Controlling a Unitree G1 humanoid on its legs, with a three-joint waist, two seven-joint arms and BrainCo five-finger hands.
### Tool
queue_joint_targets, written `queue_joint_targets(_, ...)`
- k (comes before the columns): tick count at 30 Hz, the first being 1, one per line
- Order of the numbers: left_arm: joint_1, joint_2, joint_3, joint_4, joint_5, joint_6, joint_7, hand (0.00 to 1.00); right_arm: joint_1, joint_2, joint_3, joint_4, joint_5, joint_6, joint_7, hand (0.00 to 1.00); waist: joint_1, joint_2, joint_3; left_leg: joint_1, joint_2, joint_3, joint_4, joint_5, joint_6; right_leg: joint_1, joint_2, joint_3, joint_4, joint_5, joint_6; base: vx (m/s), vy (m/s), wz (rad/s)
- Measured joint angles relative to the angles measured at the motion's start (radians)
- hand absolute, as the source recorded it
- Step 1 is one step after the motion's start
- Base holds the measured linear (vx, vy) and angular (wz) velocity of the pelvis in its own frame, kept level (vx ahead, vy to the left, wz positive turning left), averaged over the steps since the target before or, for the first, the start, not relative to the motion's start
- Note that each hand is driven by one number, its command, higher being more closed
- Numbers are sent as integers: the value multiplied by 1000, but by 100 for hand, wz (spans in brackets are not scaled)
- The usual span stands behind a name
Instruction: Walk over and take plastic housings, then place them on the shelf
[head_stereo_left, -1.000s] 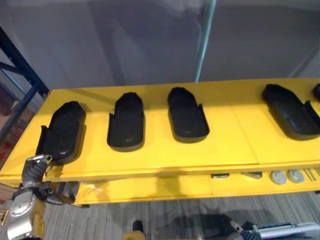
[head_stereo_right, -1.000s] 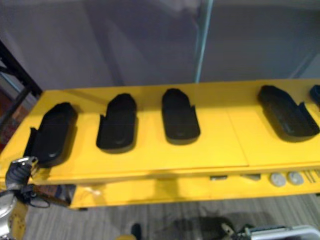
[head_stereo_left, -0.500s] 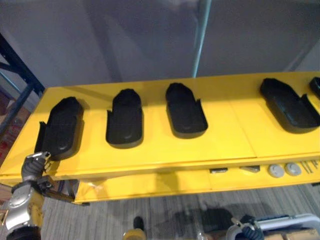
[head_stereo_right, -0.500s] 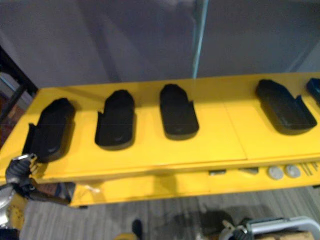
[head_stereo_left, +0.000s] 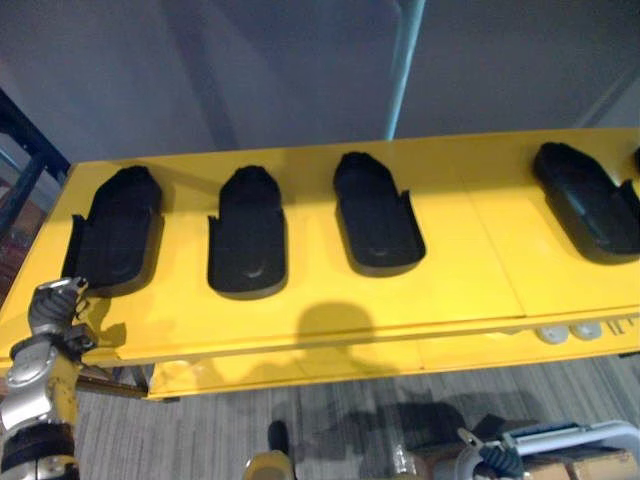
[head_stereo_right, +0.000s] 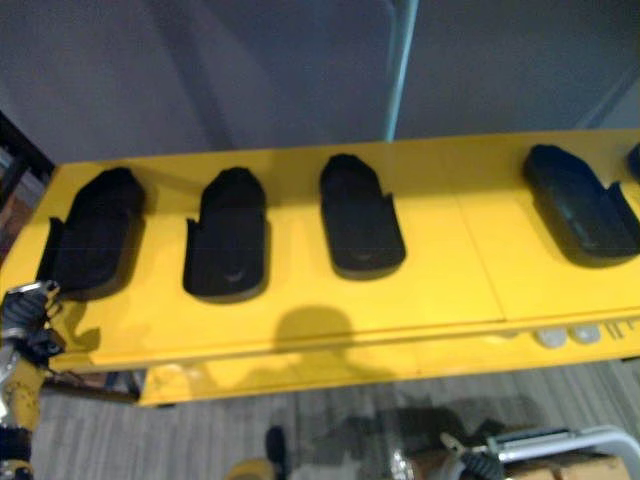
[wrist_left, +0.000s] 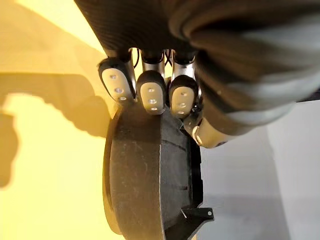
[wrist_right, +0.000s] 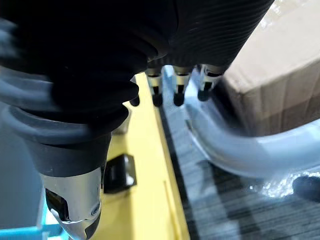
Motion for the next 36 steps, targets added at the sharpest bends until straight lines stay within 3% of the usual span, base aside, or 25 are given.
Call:
queue_joint_targets(6, -38, 0, -3, 4, -1, 5, 3, 100, -6, 0, 0, -4, 9, -16, 0, 0, 0, 4, 3, -23, 0, 4, 0, 14, 11, -27, -2, 1, 6, 5, 8, -60, 4, -3)
queue_joint_targets(10, -34, 0, -6, -16, -21, -6, -54, 100, -6, 0, -7, -11, 19, -24, -1, 0, 0, 14, 9, -26, -5, -6, -1, 19, 16, -26, -6, -1, 5, 4, 7, -77, 6, 3)
queue_joint_targets(12, -13, 8, -6, -113, -24, -20, -85, 100, -6, 0, -20, -16, 19, -36, -2, 0, 3, 17, 11, -36, -12, -13, -5, 27, 21, -19, -9, -6, -17, -4, 6, -88, -1, 9)
queue_joint_targets(13, -4, 17, -6, -138, -32, -29, -92, 0, -6, 0, -22, -17, 19, -37, -1, 0, 3, 16, 11, -38, -15, -14, -6, 30, 21, -14, -10, -7, -27, -7, 7, -79, -21, 4)
queue_joint_targets(15, 55, 45, 13, -261, -94, -66, -107, 0, -4, 3, -39, -25, 19, -42, -1, 0, 3, 15, 10, -38, -27, -19, -6, 36, 19, 5, -14, -8, -62, -40, 13, -62, -34, 6)
queue_joint_targets(20, 161, 8, 91, -530, -92, -184, -101, 0, 7, 3, -111, 5, 19, -39, -2, 0, 3, 28, -5, -36, -20, -58, -7, 49, 10, 36, -3, -42, -74, -52, 32, -14, -50, 23)
queue_joint_targets(21, 179, -16, 113, -563, -76, -216, -81, 0, 13, 4, -121, 20, 20, -39, -3, 0, 4, 31, -20, -37, -18, -67, -7, 52, 6, 48, 2, -59, -79, -49, 32, 32, -42, 20)
queue_joint_targets(25, 216, -31, 146, -592, 34, -267, 38, 0, 19, 9, -135, 46, 38, -30, -4, 0, 8, 27, -54, -32, -14, -72, -7, 54, 4, 66, 11, -62, -90, -38, 42, 39, -29, 9)
queue_joint_targets(29, 213, -31, 199, -590, 224, -267, 184, 0, 22, 24, -134, 46, 41, -8, -4, 0, 6, 22, -88, -23, -12, -67, -7, 53, 3, 74, 11, -59, -91, -36, 43, -5, -6, -3)
queue_joint_targets(31, 212, -13, 203, -566, 365, -235, 254, 0, 25, 31, -131, 46, 44, 4, -4, 0, 5, 26, -116, -20, -7, -64, -7, 52, 1, 76, 15, -59, -92, -34, 41, -35, -2, -4)
queue_joint_targets(34, 209, 3, 200, -534, 434, -184, 261, 0, 29, 31, -125, 46, 46, 12, -3, 0, 3, 35, -139, -18, -3, -61, -7, 47, -4, 83, 20, -59, -104, -28, 46, -41, -4, -4)
queue_joint_targets(36, 208, 26, 184, -483, 475, -112, 239, 0, 36, 28, -114, 44, 47, 25, -3, 0, 2, 45, -150, -1, -1, -53, -7, 44, -1, 98, 22, -56, -115, -26, 40, -51, 1, -8)
